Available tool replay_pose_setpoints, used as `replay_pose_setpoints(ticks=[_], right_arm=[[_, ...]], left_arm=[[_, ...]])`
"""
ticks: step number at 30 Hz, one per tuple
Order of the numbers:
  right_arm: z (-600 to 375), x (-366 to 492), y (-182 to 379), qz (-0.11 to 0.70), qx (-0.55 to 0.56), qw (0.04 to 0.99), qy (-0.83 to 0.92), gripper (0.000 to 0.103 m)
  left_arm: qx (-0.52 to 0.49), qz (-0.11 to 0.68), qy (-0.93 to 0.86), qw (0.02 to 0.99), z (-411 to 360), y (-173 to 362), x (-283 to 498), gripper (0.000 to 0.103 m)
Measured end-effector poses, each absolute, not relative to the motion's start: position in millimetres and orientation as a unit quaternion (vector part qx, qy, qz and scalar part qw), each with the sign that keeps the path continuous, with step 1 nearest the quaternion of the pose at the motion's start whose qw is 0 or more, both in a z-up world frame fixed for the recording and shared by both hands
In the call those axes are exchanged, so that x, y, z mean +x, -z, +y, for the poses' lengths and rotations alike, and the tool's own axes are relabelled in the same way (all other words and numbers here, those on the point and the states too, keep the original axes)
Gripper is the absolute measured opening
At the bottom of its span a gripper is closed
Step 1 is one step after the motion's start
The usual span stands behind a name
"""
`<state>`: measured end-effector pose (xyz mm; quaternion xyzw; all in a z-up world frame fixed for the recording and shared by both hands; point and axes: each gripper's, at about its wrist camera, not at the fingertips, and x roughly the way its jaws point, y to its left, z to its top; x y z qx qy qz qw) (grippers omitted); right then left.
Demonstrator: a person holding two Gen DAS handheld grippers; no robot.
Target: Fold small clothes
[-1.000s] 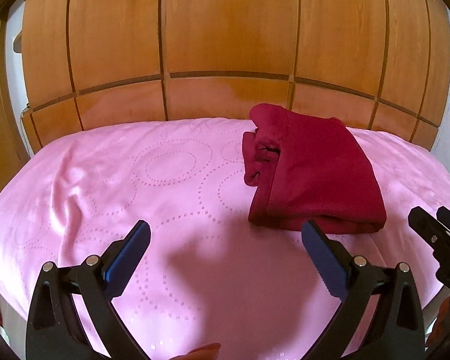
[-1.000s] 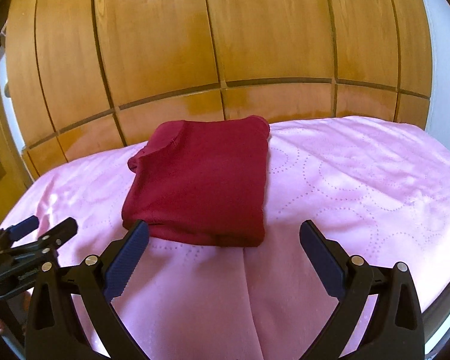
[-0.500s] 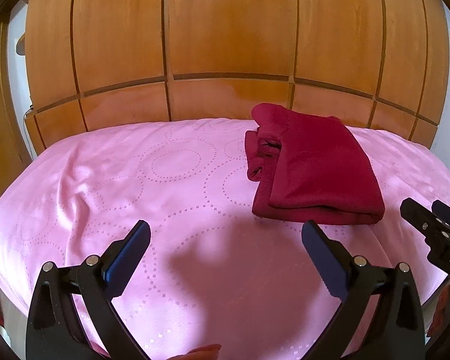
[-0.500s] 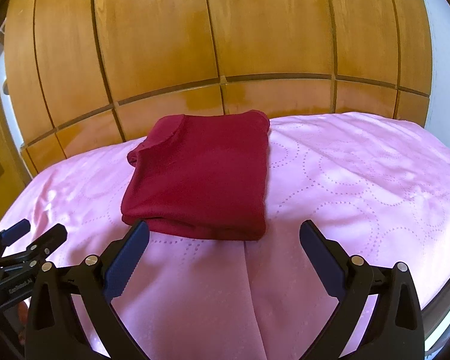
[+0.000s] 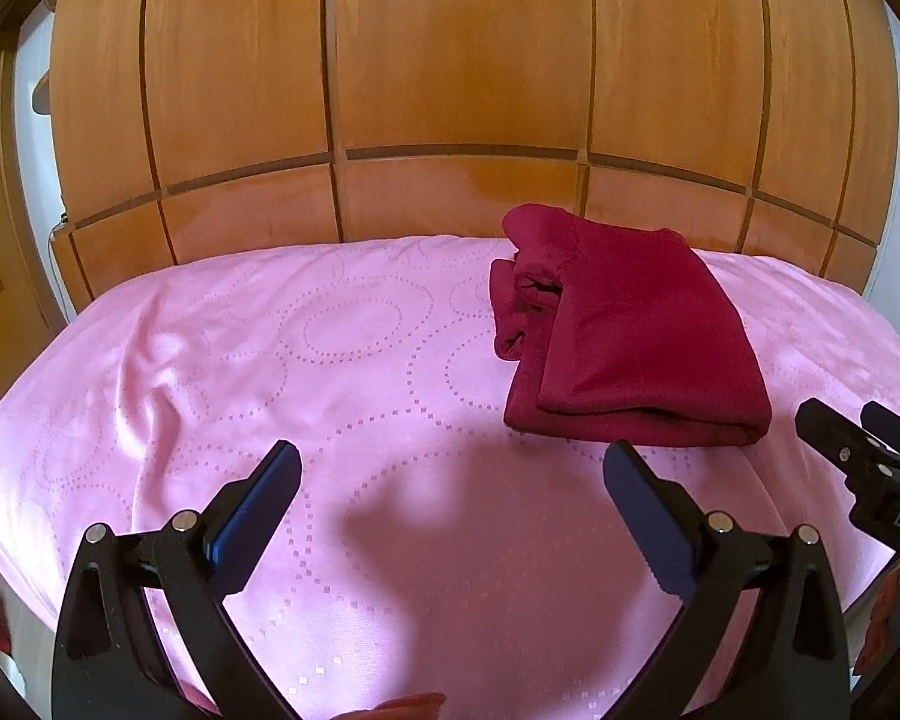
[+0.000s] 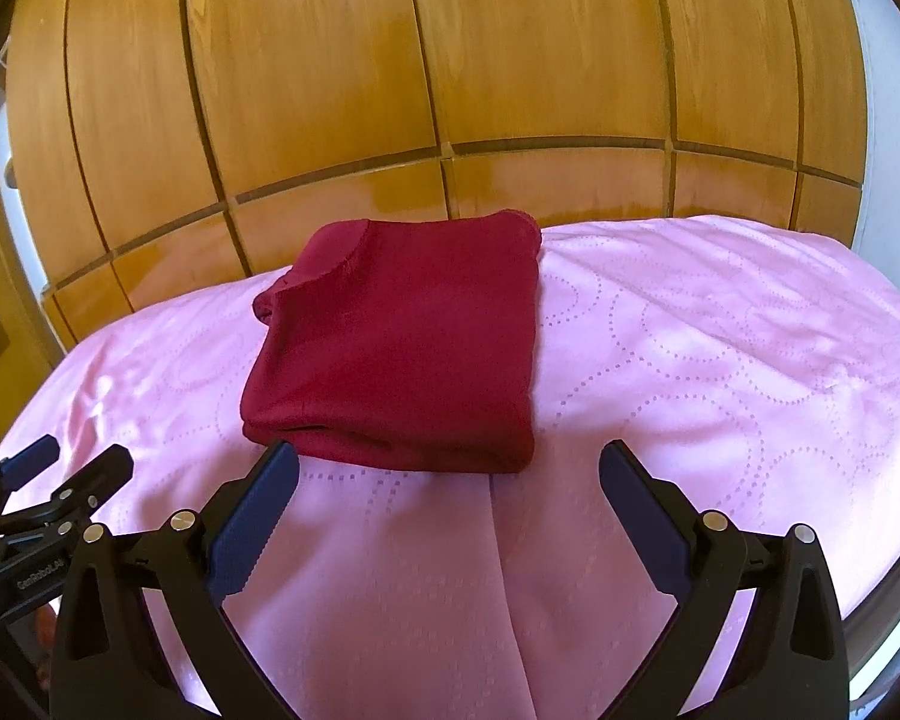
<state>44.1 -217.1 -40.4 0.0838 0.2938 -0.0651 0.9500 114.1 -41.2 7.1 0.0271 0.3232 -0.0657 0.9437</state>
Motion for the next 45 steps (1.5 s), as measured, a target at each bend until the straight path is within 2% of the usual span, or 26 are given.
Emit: replay_pose_setpoints(ticks=[40,45], right_arm=[[-218.9,46.7,52.6,0.312,0.094,0.943,0.064,0.099],[-222.8,51.4,59.0,0.322,0.098,0.939,0.065,0.099]], left_arm=[[0.045,0.331,0.074,0.94,-54.5,2.0,115.2,0.101],[0.045,0.356,0.083,0.93,-57.5,9.9,124.0,0.101]])
